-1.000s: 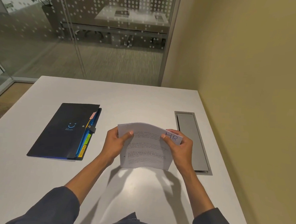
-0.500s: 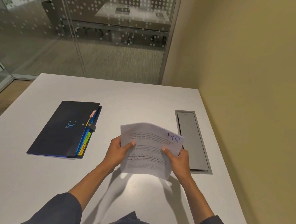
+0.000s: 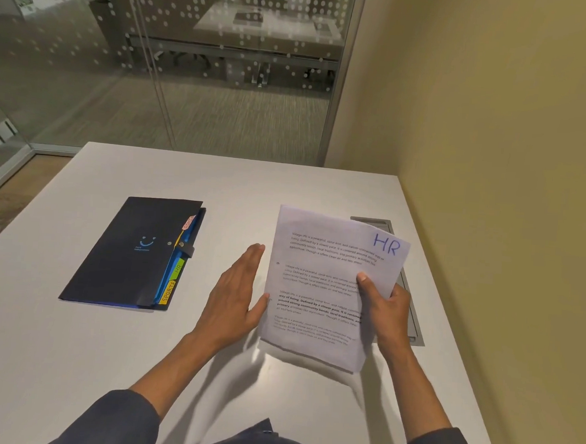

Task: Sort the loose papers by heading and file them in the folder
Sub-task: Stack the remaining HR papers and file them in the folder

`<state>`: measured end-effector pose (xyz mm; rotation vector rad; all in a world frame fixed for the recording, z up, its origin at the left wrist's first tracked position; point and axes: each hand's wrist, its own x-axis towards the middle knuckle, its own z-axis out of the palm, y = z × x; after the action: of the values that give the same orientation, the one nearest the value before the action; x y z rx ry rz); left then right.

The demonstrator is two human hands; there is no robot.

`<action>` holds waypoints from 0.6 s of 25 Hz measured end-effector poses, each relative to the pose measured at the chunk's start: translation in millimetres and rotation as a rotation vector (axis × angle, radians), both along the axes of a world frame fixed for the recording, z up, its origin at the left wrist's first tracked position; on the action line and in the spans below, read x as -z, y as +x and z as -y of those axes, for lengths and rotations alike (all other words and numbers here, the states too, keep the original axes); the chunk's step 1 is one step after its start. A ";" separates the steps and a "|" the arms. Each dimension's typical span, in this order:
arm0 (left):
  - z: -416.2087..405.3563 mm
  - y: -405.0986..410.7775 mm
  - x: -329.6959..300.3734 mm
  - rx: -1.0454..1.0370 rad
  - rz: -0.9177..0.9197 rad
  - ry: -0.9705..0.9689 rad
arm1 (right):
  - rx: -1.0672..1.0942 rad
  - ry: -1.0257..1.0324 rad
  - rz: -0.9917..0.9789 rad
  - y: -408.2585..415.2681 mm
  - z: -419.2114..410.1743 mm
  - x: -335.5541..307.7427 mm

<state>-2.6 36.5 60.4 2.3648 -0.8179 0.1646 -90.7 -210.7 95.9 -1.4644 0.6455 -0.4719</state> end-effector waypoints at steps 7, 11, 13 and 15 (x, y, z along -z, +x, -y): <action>21.3 30.0 -38.8 -0.094 -0.964 -0.712 | -0.090 0.056 0.049 12.4 0.9 -10.6; 27.0 41.9 -41.7 -0.075 -0.991 -0.756 | -0.057 0.106 0.041 21.3 -15.0 -4.5; 29.6 40.9 -38.6 -0.123 -0.974 -0.781 | -0.053 0.112 0.016 24.4 -20.3 1.4; 31.3 39.8 -35.7 -0.182 -0.944 -0.782 | -0.066 0.072 -0.034 26.6 -24.0 5.0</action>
<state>37.3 5.2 96.1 1.4829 -0.0338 -0.4549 -64.2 -186.7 90.8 -1.4240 0.6333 -0.3696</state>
